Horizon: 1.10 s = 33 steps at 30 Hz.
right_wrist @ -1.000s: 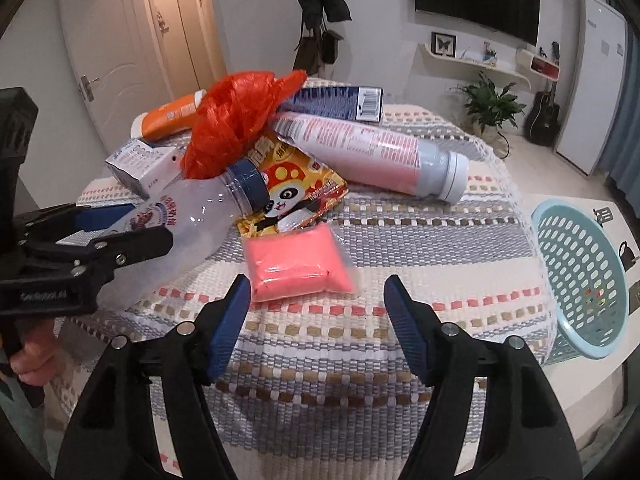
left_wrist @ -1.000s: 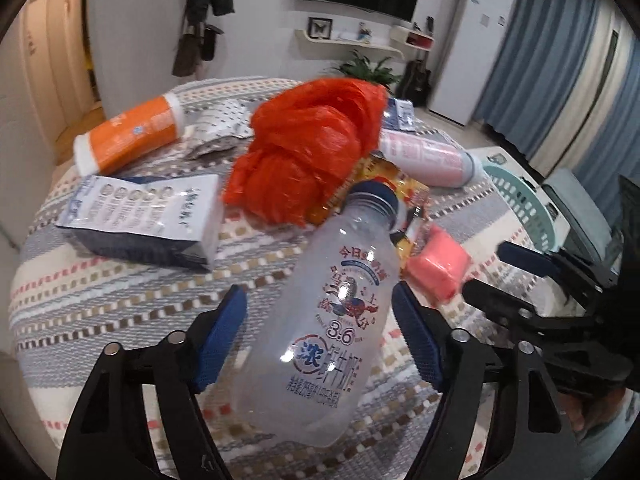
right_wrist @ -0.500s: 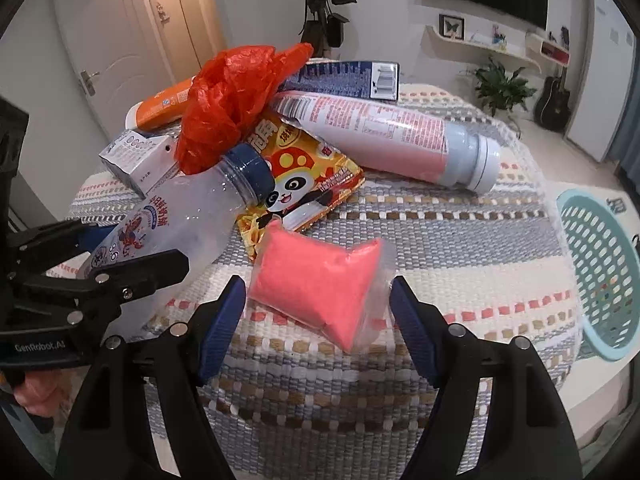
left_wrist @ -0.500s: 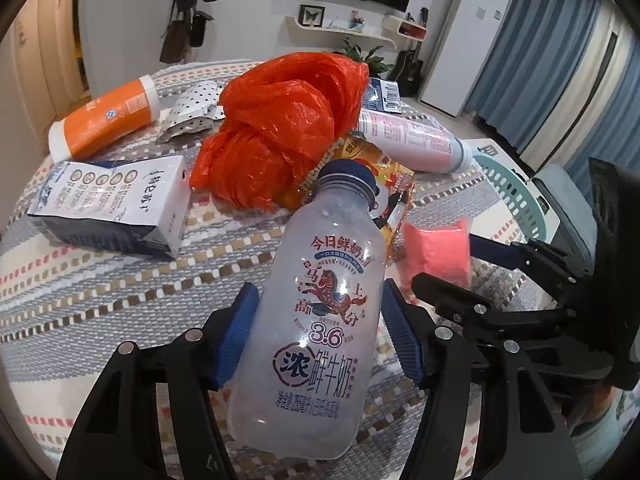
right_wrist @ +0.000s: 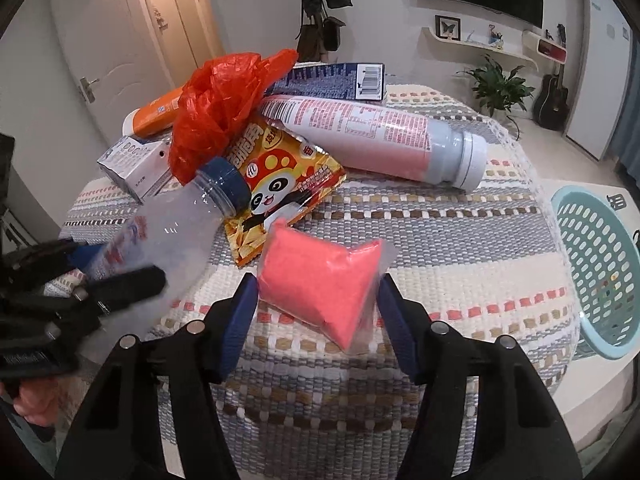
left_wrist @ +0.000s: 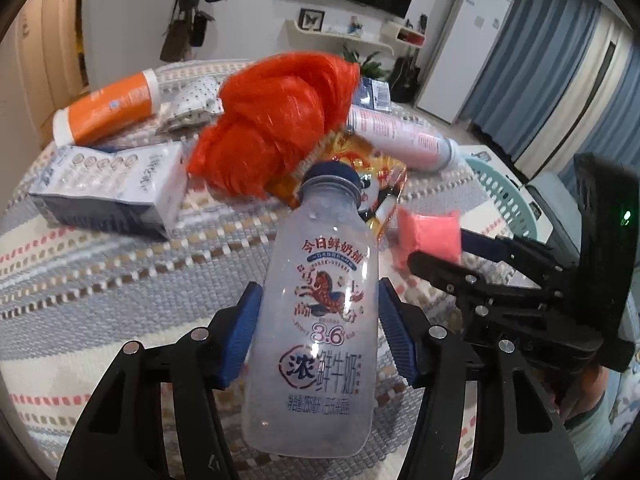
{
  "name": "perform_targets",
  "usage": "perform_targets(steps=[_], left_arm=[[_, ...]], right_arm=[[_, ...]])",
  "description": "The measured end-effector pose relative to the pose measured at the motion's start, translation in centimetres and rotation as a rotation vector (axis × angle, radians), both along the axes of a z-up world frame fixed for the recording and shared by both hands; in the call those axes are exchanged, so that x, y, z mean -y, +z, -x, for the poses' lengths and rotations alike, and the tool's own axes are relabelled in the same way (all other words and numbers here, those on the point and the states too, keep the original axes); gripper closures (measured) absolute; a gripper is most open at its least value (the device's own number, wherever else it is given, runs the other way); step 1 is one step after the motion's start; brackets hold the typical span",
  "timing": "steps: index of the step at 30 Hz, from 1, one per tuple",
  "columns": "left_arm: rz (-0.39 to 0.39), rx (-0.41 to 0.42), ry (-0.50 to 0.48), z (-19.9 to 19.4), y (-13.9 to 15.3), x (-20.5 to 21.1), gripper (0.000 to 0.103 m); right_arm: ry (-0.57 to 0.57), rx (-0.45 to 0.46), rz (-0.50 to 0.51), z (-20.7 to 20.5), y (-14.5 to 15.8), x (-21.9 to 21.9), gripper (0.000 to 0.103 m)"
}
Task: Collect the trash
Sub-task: 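Carry the bottle and pink packet over the blue basket and release both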
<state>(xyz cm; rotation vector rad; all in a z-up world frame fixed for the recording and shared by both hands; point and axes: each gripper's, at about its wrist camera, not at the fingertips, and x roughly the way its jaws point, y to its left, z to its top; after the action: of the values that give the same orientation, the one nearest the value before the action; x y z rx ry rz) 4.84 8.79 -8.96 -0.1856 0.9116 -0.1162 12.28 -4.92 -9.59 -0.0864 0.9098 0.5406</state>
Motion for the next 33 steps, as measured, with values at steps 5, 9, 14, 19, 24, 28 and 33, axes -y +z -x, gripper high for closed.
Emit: perform_targets(steps=[5,9,14,19,24,28,33], left_arm=[[0.002,-0.013,0.0,-0.6,0.1,0.2,0.047],[-0.022,0.005,0.005,-0.7,0.4,0.7,0.048],[0.0,0.062,-0.015,-0.3,1.9,2.2,0.048],[0.021,0.116,-0.032,-0.8,4.1,3.9,0.048],[0.008,0.172,-0.087,-2.4,6.8,7.2,0.048],[-0.01,0.202,-0.139,-5.2,8.8,10.9,0.048],[-0.023,0.224,-0.227,-8.8,10.2,16.7,0.047]], right_arm=[[0.007,0.005,-0.004,0.2,0.1,-0.1,0.055],[-0.029,0.039,-0.029,0.2,0.9,1.5,0.06],[-0.077,0.096,-0.061,0.5,3.0,4.1,0.06],[-0.131,0.153,-0.077,0.3,5.0,6.7,0.06],[-0.206,0.21,-0.086,-0.6,6.7,10.4,0.06],[-0.283,0.243,-0.092,-1.7,7.8,13.9,0.06],[-0.398,0.262,-0.108,-3.6,8.3,19.4,0.06]])
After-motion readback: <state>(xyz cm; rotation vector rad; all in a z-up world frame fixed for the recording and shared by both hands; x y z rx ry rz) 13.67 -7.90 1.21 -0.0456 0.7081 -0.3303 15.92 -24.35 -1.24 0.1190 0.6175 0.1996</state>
